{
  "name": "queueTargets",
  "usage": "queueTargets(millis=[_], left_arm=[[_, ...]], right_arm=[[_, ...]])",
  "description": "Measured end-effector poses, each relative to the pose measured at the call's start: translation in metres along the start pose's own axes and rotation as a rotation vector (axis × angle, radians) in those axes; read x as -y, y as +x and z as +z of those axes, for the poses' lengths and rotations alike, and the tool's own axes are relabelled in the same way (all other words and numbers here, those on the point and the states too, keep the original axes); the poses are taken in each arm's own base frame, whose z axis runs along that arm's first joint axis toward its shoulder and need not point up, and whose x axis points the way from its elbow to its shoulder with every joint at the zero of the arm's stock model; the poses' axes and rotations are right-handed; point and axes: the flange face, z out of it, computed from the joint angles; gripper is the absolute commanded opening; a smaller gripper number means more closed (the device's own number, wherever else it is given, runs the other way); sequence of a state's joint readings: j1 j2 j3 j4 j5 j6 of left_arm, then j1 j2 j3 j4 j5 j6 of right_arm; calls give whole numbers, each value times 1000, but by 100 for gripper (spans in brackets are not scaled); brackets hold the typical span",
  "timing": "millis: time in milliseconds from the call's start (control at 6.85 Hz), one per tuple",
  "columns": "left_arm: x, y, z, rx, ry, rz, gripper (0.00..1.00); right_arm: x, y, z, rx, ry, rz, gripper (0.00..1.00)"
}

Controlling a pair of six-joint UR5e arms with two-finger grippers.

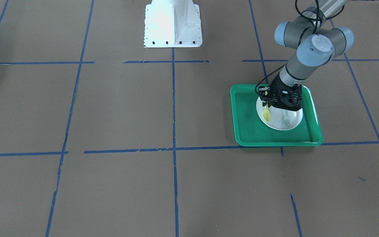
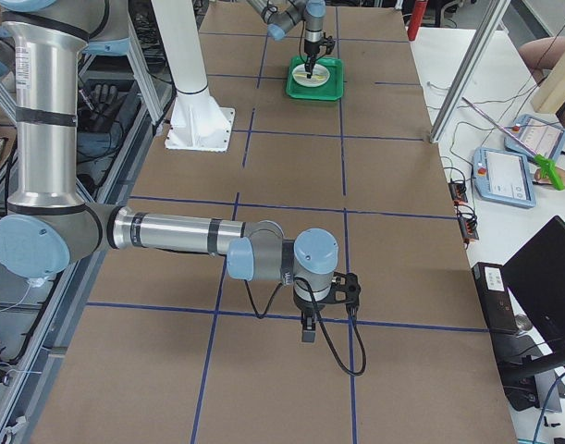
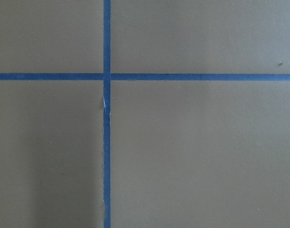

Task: Place spoon
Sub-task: 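Carry the spoon off the plate and lower it onto the green tray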

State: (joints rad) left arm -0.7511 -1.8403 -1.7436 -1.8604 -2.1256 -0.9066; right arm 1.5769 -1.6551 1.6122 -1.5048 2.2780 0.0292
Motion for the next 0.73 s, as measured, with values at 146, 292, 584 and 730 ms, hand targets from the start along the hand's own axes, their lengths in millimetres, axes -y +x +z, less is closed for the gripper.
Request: queueTargets(millis=[146,292,584,730], left_arm=[[8,17,-2,-13,5,-94,0],[16,30,2,-17,3,-159,0],[27,40,22,-3,-12,-198,0],[29,39,28,4,-15,-196,0]], right_arm=[[0,0,0,0,0,0,100],[0,0,0,0,0,0,100],[0,0,0,0,0,0,100],[0,0,0,0,0,0,100]])
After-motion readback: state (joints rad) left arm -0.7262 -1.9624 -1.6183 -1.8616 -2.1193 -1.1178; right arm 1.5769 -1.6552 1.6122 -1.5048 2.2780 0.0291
